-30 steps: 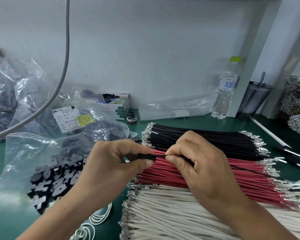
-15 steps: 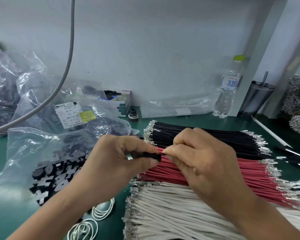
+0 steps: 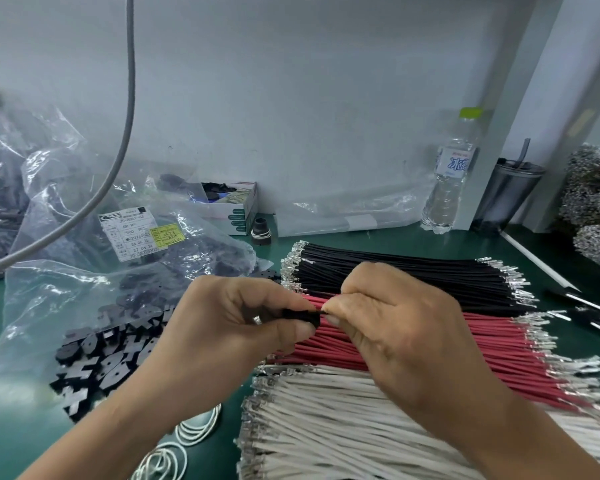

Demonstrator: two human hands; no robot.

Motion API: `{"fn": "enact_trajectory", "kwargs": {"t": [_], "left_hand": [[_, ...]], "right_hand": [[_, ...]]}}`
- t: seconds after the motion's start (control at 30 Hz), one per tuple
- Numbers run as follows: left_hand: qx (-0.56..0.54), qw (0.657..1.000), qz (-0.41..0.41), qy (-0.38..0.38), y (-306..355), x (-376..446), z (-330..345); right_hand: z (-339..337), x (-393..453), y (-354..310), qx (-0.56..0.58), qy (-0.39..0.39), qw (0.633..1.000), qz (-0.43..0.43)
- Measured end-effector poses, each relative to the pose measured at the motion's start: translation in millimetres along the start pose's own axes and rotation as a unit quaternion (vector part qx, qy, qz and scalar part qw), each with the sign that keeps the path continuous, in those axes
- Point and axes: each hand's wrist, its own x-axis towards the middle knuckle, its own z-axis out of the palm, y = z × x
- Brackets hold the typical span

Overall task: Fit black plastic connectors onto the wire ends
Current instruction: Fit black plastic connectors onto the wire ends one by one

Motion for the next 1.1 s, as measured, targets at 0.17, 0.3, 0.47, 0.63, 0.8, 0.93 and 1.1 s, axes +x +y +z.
{"fn": "enact_trajectory", "kwargs": {"t": [0.17, 0.3, 0.47, 0.63, 0.8, 0.93, 1.1], "left_hand": [[-0.063, 0.997, -0.015, 0.043, 1, 2, 1], [-0.101, 0.986, -0.025, 0.129, -3, 5, 0], [-0.122, 0.979, -0.046, 0.157, -10, 6, 1], [-0.155, 0.969, -0.066, 0.183, -12, 9, -5], [-0.228, 0.959, -0.096, 0.142, -9, 9, -9], [-0.286, 0.949, -0.117, 0.059, -6, 8, -8], [-0.326, 0.934, -0.144, -0.001, -5, 8, -5]], "right_hand": [[-5, 7, 10, -0.038, 0.068, 0.997, 0.023], [-3, 8, 1, -0.003, 0.007, 0.998, 0.067], [13, 12, -4, 0.05, -0.162, 0.971, 0.168], [4, 25, 5, 0.159, -0.18, 0.934, 0.264], [-2, 22, 12, 0.258, -0.099, 0.924, 0.264], [-1, 8, -2, 0.276, -0.012, 0.933, 0.23], [-1, 0, -6, 0.253, 0.011, 0.947, 0.199]]}}
